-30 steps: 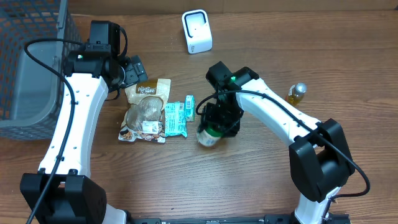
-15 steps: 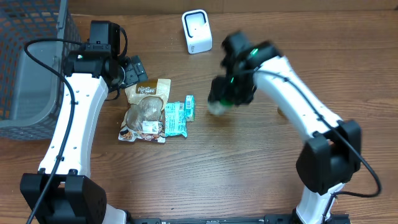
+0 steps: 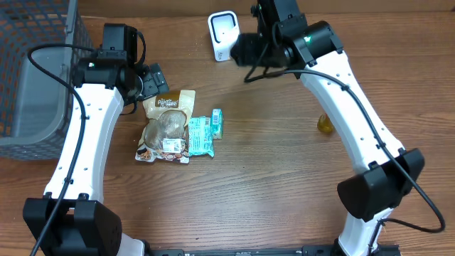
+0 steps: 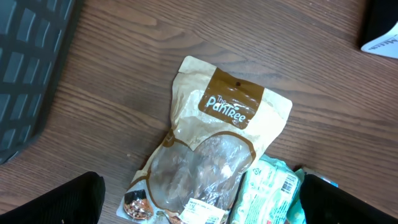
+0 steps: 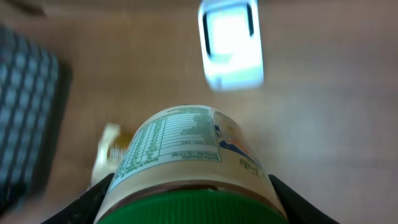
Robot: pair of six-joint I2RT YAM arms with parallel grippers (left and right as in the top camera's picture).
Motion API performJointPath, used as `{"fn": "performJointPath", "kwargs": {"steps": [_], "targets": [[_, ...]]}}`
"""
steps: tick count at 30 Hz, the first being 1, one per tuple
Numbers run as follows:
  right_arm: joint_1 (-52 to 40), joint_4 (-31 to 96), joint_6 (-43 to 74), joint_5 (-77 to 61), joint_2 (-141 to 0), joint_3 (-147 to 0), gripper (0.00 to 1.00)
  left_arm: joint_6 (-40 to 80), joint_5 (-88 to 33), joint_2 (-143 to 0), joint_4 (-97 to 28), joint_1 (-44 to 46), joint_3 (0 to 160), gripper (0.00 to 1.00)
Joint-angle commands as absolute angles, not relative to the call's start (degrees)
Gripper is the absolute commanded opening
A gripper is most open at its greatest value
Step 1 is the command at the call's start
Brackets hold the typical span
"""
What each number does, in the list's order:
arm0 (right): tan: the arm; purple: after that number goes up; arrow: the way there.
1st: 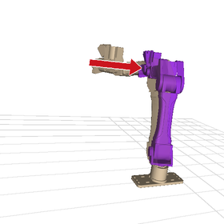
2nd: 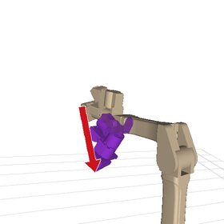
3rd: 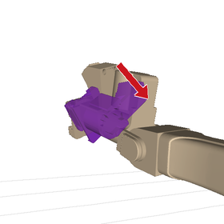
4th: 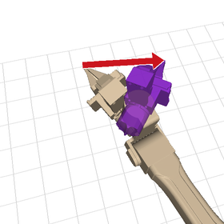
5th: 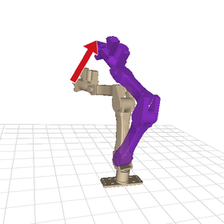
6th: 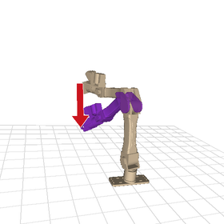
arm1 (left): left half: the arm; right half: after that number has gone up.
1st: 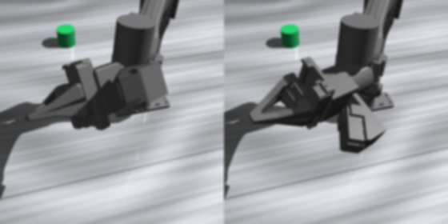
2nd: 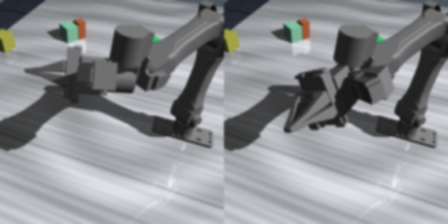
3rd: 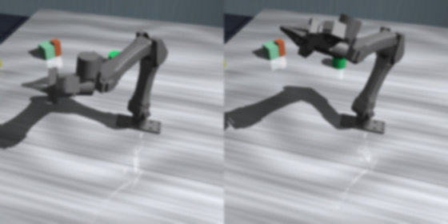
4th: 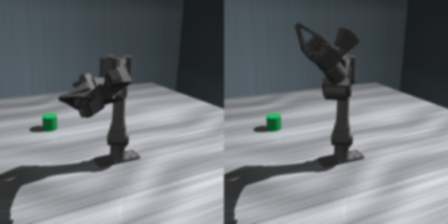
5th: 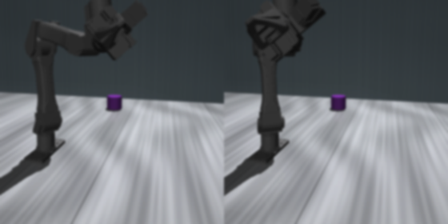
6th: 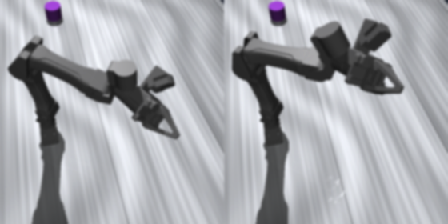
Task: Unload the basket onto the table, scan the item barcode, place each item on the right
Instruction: 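Carry the jar to the white scanner with the right gripper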
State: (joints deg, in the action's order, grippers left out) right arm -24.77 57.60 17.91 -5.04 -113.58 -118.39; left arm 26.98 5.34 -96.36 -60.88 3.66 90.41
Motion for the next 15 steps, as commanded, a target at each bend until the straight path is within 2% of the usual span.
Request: {"fn": "performJointPath", "kwargs": {"steps": [1, 9, 15], "targets": [[-24.8, 51.9, 17.47, -0.45, -117.86, -119.15, 0.24, 26.79, 5.74, -96.01, -60.88, 3.77, 91.11, 1.0], [-24.8, 34.22, 14.81, 7.68, -126.41, -119.11, 0.24, 26.79, 5.72, -96.01, -60.88, 3.77, 91.11, 1.0], [-24.8, 19.7, 12.97, 8.14, -131.52, -119.11, 0.25, 26.79, 5.72, -96.01, -60.88, 3.77, 91.11, 1.0]]}}
